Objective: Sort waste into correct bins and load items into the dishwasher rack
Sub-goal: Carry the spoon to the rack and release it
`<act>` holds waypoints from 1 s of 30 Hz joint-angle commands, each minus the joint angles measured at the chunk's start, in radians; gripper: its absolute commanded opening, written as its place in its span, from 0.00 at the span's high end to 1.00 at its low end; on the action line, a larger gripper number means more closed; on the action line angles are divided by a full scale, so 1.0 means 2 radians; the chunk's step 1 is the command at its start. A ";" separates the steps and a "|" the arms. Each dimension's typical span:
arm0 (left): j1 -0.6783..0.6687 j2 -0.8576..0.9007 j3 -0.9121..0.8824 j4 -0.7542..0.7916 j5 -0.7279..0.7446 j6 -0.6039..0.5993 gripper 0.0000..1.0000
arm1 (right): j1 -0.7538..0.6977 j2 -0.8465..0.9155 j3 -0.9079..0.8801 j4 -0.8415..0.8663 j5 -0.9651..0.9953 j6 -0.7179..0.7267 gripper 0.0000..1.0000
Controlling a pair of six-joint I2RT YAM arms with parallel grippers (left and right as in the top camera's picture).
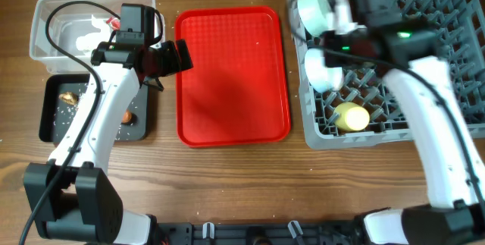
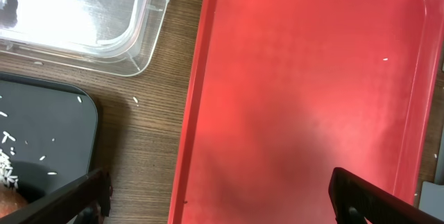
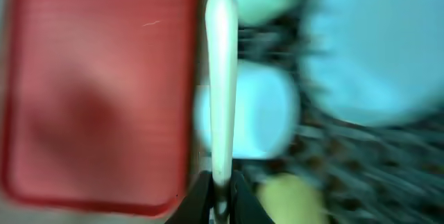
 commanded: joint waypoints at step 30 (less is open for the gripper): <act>-0.001 -0.004 0.005 0.000 -0.010 -0.005 0.00 | -0.092 -0.250 -0.087 0.030 -0.136 0.050 0.00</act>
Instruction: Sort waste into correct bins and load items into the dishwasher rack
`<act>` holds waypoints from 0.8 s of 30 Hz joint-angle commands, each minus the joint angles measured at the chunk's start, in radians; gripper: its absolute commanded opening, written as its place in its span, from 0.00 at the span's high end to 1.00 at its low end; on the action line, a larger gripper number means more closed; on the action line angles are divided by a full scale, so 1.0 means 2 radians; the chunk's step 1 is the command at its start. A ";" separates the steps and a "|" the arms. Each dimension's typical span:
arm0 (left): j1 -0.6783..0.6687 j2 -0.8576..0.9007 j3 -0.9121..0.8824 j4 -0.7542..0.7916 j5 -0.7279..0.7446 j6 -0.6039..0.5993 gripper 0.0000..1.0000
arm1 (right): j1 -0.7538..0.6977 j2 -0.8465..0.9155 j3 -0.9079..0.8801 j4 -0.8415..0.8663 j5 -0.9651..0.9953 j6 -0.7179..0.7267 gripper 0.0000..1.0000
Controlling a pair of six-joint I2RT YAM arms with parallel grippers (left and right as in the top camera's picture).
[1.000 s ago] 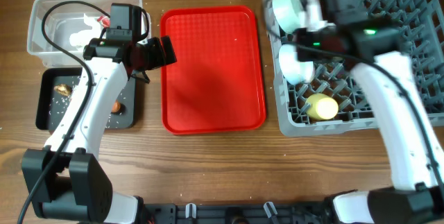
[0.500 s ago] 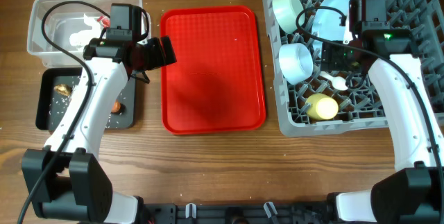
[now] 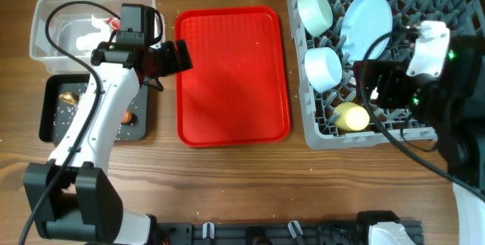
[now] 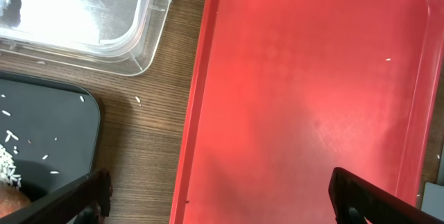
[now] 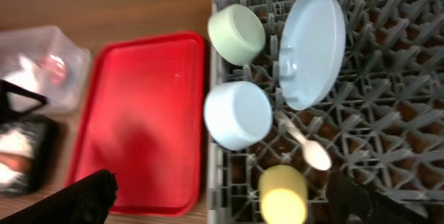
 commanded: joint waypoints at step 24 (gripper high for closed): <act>-0.001 -0.004 0.005 0.001 -0.007 -0.005 0.00 | 0.041 -0.241 -0.379 0.389 0.043 0.066 0.00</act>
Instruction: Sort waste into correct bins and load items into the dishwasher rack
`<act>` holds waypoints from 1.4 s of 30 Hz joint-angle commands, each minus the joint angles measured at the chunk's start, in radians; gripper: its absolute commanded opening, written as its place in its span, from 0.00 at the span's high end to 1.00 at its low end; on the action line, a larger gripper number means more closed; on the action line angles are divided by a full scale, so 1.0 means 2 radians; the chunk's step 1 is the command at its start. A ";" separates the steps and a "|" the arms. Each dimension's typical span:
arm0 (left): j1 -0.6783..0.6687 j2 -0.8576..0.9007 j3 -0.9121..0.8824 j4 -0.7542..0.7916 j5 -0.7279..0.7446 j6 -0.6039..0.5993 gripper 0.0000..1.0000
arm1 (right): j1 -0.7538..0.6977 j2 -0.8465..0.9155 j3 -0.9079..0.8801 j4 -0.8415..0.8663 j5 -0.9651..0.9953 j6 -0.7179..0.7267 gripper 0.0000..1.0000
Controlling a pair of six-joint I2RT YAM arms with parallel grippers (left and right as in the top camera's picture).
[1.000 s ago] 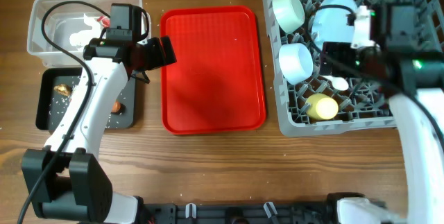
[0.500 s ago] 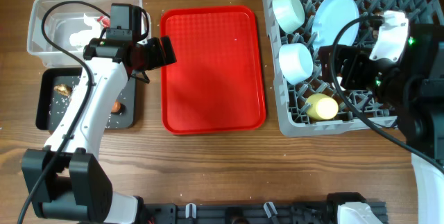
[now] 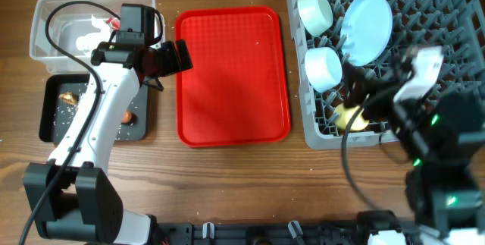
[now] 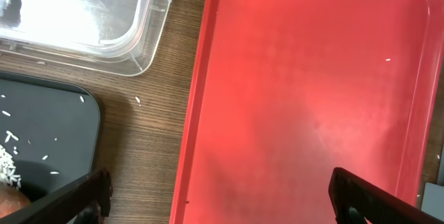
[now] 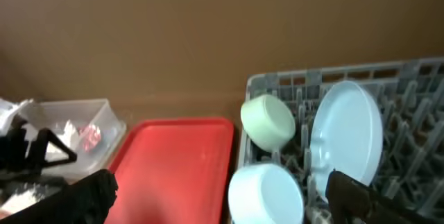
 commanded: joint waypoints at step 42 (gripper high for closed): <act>-0.001 -0.023 0.005 0.000 -0.087 0.025 0.00 | 0.043 -0.348 -0.423 0.208 0.019 -0.011 0.00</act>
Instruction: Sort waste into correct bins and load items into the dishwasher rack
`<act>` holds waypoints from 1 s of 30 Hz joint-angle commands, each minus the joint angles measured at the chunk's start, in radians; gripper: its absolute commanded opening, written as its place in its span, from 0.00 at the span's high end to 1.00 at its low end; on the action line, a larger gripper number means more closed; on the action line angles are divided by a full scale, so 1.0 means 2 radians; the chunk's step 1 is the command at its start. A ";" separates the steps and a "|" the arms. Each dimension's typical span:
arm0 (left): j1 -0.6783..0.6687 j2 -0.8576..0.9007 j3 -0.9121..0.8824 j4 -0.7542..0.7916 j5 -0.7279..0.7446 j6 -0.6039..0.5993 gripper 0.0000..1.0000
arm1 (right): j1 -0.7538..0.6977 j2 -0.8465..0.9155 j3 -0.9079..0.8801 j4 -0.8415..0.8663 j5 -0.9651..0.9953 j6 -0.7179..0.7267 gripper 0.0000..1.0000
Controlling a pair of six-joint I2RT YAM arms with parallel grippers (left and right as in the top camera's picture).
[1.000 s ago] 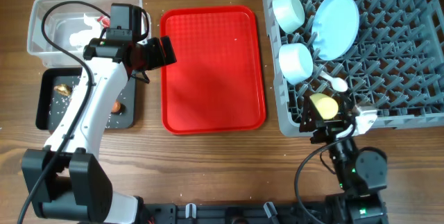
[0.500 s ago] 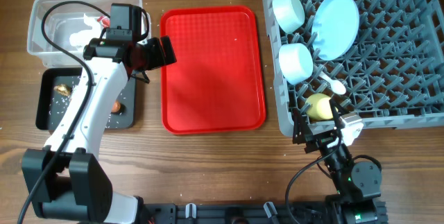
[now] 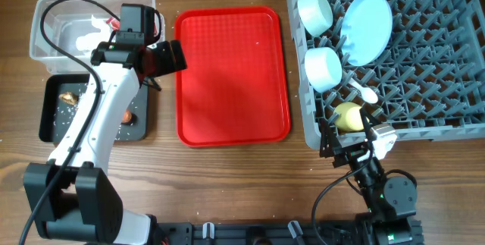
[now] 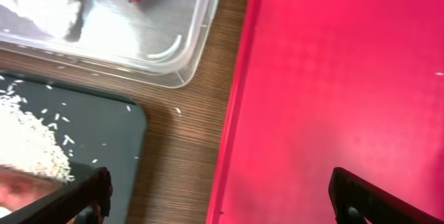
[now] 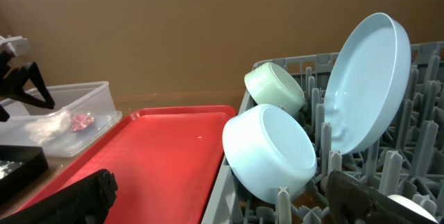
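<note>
The grey dishwasher rack [image 3: 424, 116] holds a green cup [image 3: 314, 11], a blue plate [image 3: 366, 17], a white bowl [image 3: 323, 68], a yellow cup [image 3: 348, 116] and a white spoon [image 3: 360, 89]. The red tray [image 3: 233, 74] is bare. My left gripper [image 3: 173, 55] hangs open over the tray's left edge, nothing between its fingers [image 4: 83, 196]. My right gripper [image 3: 347, 140] sits low at the rack's front edge, open and empty. It faces the white bowl [image 5: 267, 148], green cup [image 5: 274, 89] and blue plate [image 5: 368, 78].
A clear bin [image 3: 45, 48] at the back left holds white tissue and a red wrapper. In front of it a black bin [image 3: 95, 127] holds rice [image 4: 28, 144] and food scraps. Stray rice grains lie on the wood between bins and tray.
My right arm has dropped from above the rack's front to a low folded pose at the table's front edge. My left gripper has shifted slightly towards the bins. Both stay open.
My right gripper was shut on the white spoon over the rack. A second later it was open and the spoon lay in the rack by the white bowl. It then stood nearer the rack's front, and now rests low. My left gripper stayed open by the tray.
</note>
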 commanded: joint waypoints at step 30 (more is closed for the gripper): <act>0.050 -0.768 -0.610 0.407 0.089 0.075 0.00 | 0.002 -0.005 -0.001 0.001 -0.008 -0.009 0.00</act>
